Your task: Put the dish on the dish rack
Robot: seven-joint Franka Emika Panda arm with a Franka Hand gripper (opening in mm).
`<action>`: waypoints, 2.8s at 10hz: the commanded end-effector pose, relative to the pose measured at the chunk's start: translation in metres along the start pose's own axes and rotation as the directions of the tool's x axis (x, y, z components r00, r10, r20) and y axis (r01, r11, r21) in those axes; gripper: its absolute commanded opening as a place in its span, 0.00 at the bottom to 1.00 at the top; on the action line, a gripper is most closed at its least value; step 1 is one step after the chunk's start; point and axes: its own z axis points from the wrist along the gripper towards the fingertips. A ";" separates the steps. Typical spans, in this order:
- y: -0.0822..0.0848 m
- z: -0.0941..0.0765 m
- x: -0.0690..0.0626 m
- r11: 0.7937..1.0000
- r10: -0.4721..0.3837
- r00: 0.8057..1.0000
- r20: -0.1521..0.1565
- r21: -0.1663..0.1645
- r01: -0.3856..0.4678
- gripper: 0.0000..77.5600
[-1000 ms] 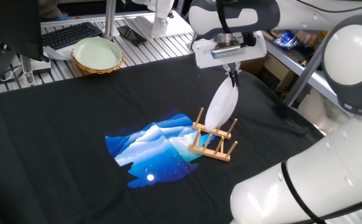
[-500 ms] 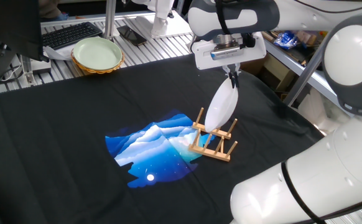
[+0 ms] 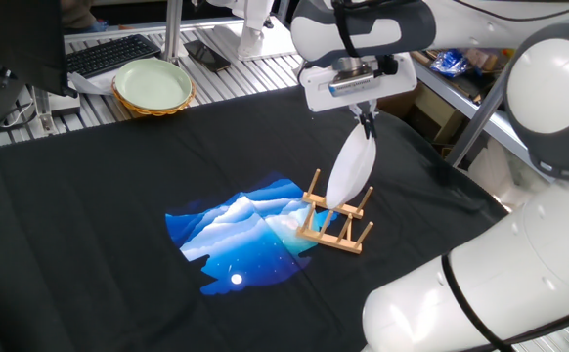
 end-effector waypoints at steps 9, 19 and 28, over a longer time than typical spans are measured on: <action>0.024 -0.005 0.001 0.998 0.037 0.999 0.011 0.052 -0.038 0.01; 0.046 0.001 0.009 0.990 0.080 0.995 0.056 0.114 -0.086 0.01; 0.062 0.016 0.009 0.989 0.086 0.993 0.079 0.116 -0.095 0.01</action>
